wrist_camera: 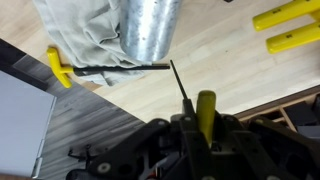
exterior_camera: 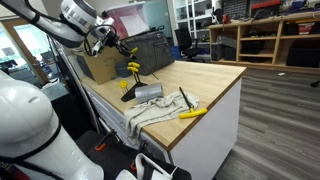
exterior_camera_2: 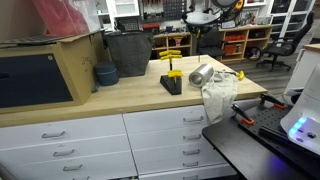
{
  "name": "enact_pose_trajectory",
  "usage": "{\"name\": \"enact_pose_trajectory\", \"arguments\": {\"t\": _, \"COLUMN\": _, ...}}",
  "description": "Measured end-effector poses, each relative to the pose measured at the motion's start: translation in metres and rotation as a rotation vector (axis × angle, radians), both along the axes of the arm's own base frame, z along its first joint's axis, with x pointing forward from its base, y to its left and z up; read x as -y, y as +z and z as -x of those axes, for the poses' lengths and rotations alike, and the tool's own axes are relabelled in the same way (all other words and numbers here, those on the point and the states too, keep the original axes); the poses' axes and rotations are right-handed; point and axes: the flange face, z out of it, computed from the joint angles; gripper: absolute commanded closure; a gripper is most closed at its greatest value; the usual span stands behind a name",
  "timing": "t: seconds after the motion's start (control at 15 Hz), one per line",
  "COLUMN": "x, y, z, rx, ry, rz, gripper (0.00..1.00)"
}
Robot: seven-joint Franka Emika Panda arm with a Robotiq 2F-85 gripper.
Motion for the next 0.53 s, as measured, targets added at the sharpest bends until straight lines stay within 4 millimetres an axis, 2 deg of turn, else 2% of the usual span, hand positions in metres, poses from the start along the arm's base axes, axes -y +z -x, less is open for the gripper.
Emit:
{"name": "enact_pose_trajectory", "arguments": {"t": 0.13, "x": 0.0010, "y": -0.0151, "z": 0.0068, "rx": -0.025, "ry": 0.016, "rz": 0.002, "gripper": 0.97}}
{"name": "enact_pose_trajectory", "arguments": {"t": 0.53, "x": -0.0011, "y": -0.0068, "z": 0.0111, "rx": -0.027, "ry": 0.054, "rz": -0.037, "gripper": 0.97}}
